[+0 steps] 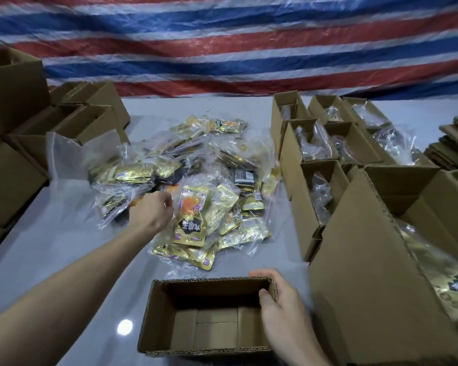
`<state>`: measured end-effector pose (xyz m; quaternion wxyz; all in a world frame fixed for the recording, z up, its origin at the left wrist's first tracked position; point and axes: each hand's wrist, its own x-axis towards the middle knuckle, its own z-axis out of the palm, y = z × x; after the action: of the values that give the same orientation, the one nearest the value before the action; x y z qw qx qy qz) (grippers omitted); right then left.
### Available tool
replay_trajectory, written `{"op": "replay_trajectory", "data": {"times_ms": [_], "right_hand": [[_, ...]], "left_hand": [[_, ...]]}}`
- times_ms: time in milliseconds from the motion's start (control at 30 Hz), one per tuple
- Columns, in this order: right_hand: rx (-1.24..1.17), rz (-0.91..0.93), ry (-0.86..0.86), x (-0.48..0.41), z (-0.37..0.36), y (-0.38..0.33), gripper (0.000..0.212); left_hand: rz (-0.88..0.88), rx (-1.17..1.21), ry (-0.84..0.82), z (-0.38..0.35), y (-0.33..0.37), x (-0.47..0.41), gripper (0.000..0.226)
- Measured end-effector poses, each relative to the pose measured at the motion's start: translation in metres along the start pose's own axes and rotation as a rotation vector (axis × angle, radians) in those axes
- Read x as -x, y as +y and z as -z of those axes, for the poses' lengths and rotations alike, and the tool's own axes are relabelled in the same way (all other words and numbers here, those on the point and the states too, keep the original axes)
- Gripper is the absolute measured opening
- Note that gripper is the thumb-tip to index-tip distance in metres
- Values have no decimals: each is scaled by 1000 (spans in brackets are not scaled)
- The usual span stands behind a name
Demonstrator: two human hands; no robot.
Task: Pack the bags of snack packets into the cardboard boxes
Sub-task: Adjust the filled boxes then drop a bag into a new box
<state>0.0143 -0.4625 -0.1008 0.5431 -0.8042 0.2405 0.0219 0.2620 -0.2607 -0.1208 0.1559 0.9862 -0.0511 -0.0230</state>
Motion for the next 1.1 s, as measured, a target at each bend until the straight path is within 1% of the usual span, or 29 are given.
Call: {"op": "replay_trajectory", "data": {"times_ms": [67, 100, 233, 300, 367, 400, 467, 533, 633, 700, 867, 933, 1000, 1033, 1100], "right_hand": [[24, 9, -14, 1, 1, -1, 35], [32, 16, -25, 2, 2, -1, 34], [58, 27, -44, 1, 3, -1, 31], [63, 29, -48, -1, 2, 0, 30], [64, 38, -56, -3, 1, 1, 29], [57, 41, -58, -4, 0, 2, 28], [43, 45, -57, -5, -2, 5, 26], [37, 42, -53, -6, -3, 8, 26], [28, 43, -70, -9, -4, 10, 26], [16, 42, -78, -11, -5, 9, 28], [3, 73, -96, -16, -5, 2, 20], [-4, 92, -96, -16, -4, 2, 15], [-9, 40, -86, -15, -4, 3, 13], [-11, 14, -84, -14, -3, 3, 13], [-26, 28, -109, -16, -4, 4, 13]], "left_hand": [[-150, -31, 167, 8, 7, 3, 19], [-207, -7, 212, 14, 12, 4, 20], [-362, 143, 242, 53, 42, 12, 12], [-395, 196, 315, 78, 58, 22, 9], [-422, 330, 391, 105, 74, 34, 6], [-432, 418, 403, 118, 80, 40, 6], [-444, 551, 395, 145, 88, 50, 7], [-462, 630, 387, 169, 94, 62, 8], [-468, 800, 405, 204, 106, 83, 10], [-508, 876, 392, 224, 114, 98, 12], [-705, 829, 250, 243, 124, 142, 5], [-784, 760, 264, 242, 129, 159, 6], [-866, 719, 286, 240, 133, 173, 5], [-893, 725, 290, 238, 134, 178, 4], [-894, 765, 287, 233, 135, 187, 1]]}}
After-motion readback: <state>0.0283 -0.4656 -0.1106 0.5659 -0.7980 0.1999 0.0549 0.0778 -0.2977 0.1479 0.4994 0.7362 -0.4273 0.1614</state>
